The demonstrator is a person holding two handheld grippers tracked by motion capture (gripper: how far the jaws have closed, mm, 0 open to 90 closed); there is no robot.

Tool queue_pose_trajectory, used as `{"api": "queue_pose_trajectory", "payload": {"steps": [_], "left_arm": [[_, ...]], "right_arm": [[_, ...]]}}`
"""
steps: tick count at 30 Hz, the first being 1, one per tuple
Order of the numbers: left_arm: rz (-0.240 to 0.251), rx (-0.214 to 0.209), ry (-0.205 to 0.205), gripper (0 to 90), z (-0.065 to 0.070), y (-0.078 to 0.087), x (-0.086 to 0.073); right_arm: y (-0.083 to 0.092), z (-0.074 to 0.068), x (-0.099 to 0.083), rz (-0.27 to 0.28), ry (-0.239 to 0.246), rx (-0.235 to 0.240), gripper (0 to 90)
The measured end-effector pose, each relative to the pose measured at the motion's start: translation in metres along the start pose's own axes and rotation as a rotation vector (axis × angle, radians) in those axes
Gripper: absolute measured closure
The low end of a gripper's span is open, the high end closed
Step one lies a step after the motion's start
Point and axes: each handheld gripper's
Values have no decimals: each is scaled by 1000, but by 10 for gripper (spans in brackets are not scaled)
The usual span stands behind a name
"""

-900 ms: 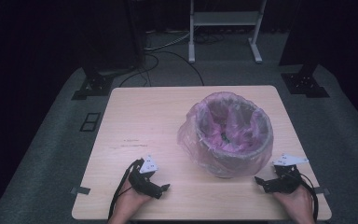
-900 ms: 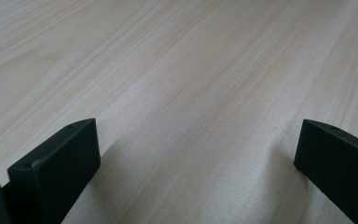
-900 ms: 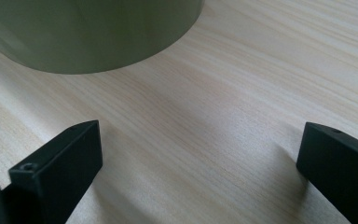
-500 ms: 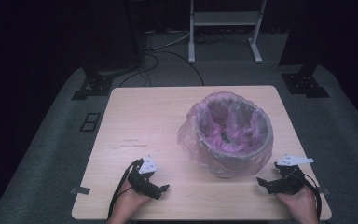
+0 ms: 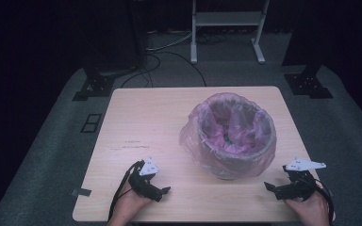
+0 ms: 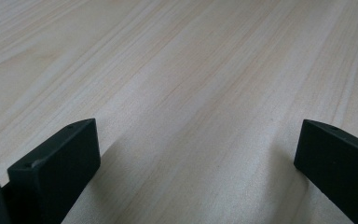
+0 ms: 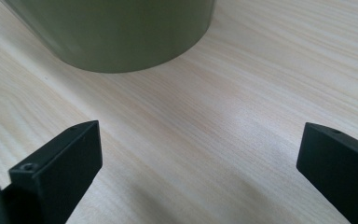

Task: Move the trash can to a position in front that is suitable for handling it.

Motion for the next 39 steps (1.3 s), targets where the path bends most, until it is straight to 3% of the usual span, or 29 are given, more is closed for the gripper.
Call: {"api": "queue_pose_trajectory", "payload": {"steps": [9,25,39], "left_arm": [[0,0,0,0,0,0,0],[0,1,0,0,0,0,0],[-1,1,0,0,0,0,0]], "right_arm": [[12,4,6,43,-8,16,0],[26,16,30,85,-5,-7,0],[47,19,58,125,9,-2,0]]}}
Point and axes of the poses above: each handheld gripper's, and its own axes: y roughly backward along the jaws, x roughly out of its top, z roughly to its right, and after that the axes turned 6 degrees about z, right-handed
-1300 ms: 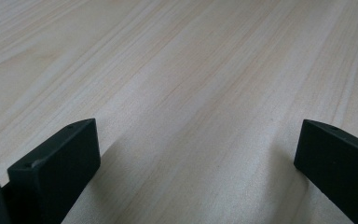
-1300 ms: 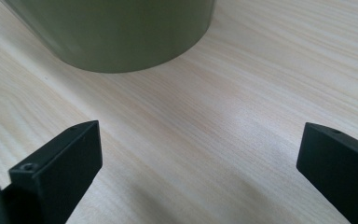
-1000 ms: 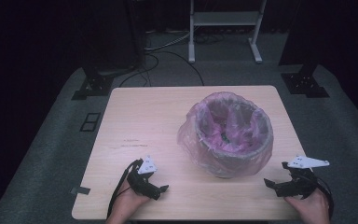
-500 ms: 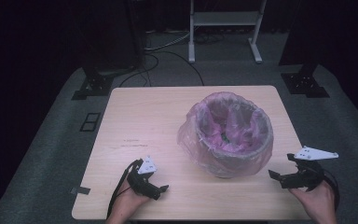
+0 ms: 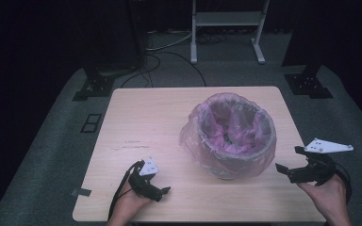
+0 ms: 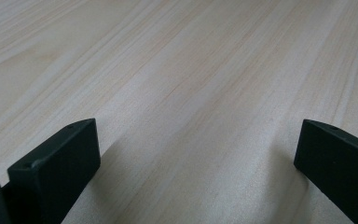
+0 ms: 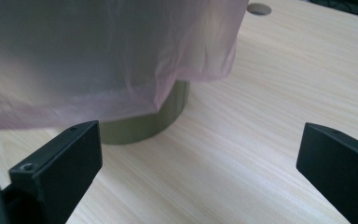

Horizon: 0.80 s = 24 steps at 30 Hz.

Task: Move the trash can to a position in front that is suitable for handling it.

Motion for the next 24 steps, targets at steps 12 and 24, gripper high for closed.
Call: {"api": "queue_pose_trajectory", "payload": {"steps": [12,24], "left_arm": [[0,0,0,0,0,0,0],[2,0,0,0,0,0,0]], "right_arm": [[7,2,23,40,-13,35,0],[12,1,48,56,-2,53,0]]}}
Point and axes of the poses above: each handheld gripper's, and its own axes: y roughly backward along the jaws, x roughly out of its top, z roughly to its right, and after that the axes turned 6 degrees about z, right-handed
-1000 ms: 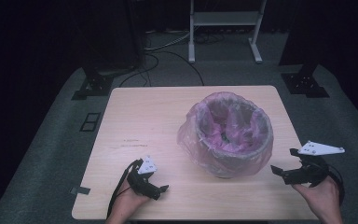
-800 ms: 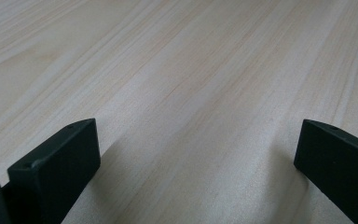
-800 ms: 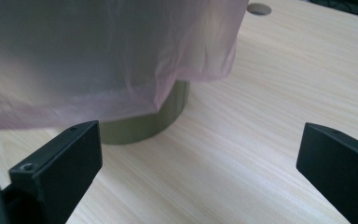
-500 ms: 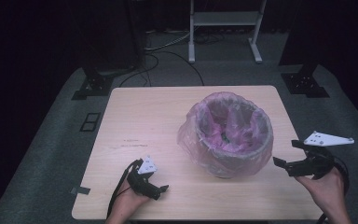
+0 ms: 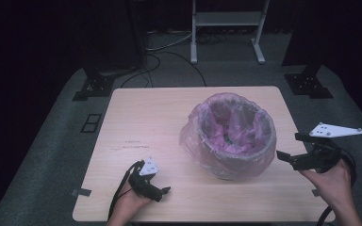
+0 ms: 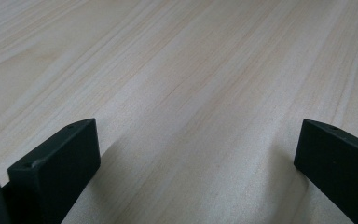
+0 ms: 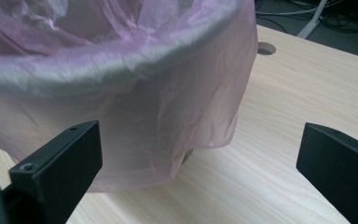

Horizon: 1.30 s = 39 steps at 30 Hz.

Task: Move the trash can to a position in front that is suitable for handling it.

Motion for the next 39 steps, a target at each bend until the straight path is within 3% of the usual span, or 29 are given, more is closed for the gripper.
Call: {"api": "queue_pose_trajectory", "payload": {"steps": [15,36,39], "left_arm": [[1,1,2,0,0,0,0],[1,4,4,0,1,0,0],[1,4,4,0,1,0,0]], "right_arm": [[4,-1,35,29,17,17,0],[-15,-4,71,12,28,59,0],[-19,-4,77,7,32,83,77]]}}
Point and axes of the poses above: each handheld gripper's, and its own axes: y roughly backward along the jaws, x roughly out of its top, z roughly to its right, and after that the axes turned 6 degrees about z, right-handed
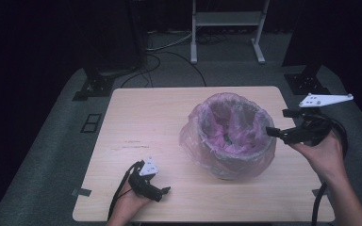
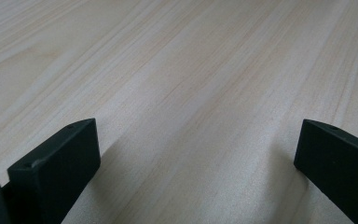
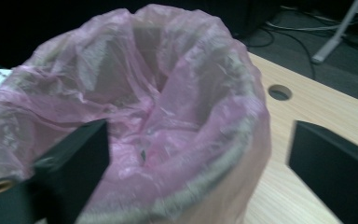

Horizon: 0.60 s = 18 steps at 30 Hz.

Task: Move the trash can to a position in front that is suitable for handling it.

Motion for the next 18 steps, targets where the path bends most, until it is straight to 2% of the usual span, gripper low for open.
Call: {"api": "queue_pose_trajectory", "payload": {"steps": [2,9,11,18], "left_arm": [[-1,-1,0,0,0,0,0],[-1,0,0,0,0,0,0],[-1,0,0,0,0,0,0],[-1,-1,0,0,0,0,0]], "right_arm": [[-4,1,3,1,0,10,78],[-16,7,11,-31,-4,-16,84],[-20,9,12,-37,-6,-22,145],[-35,19,11,-78,-11,-59,155]]}}
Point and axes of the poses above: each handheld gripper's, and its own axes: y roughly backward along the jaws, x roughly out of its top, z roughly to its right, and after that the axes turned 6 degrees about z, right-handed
